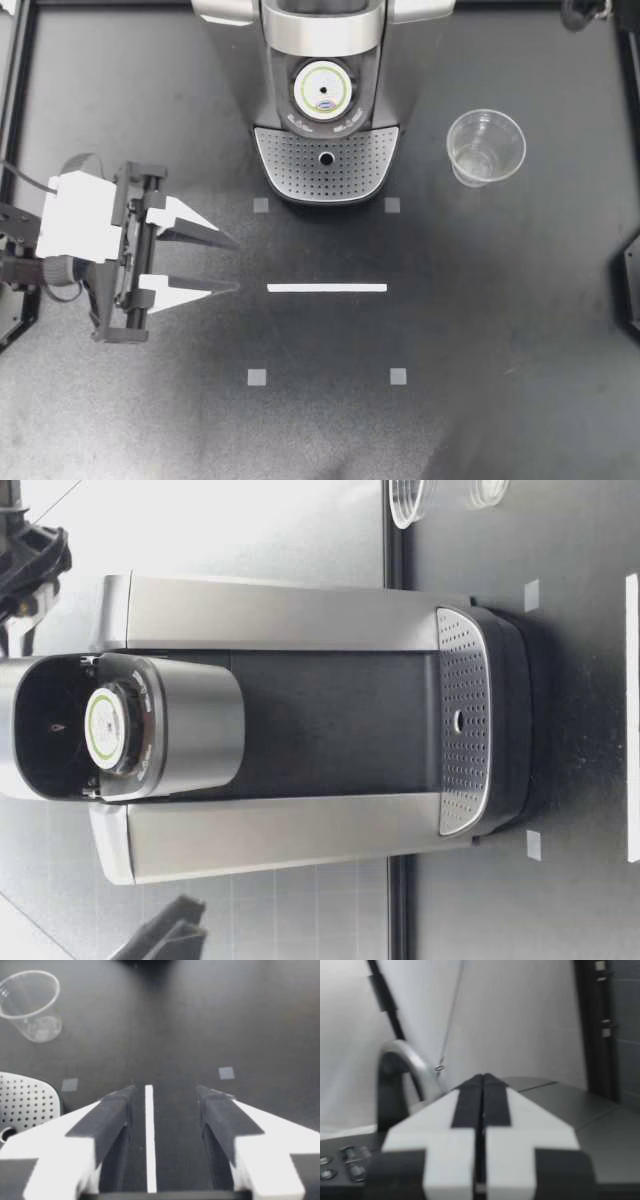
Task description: Place the coffee capsule inside the capsule container, then place the cup onto the center of the cup tray, then push the 'Hot Water' and 'Travel Mug' buttons.
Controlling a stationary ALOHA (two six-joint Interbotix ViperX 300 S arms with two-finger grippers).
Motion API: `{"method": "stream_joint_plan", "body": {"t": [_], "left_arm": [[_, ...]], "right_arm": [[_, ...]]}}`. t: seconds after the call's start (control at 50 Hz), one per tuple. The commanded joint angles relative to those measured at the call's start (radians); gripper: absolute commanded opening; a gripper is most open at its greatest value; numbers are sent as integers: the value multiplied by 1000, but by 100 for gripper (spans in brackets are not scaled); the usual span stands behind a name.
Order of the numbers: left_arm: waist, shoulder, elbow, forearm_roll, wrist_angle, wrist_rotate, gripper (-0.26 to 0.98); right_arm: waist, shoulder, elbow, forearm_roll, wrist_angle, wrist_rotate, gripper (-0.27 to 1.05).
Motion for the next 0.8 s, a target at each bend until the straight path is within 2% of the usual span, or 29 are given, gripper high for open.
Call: {"method": "stream_joint_plan", "body": {"t": [0.0,0.22,0.78], "left_arm": [[2,-20,-11,0,-2,-2,42],[0,-43,6,-2,0,-2,42],[0,-83,21,-2,-2,-2,42]], "right_arm": [[29,-20,-26,-5,-9,2,6],[75,-46,-3,-9,-11,2,6],[236,-100,135,-6,-11,37,6]]}}
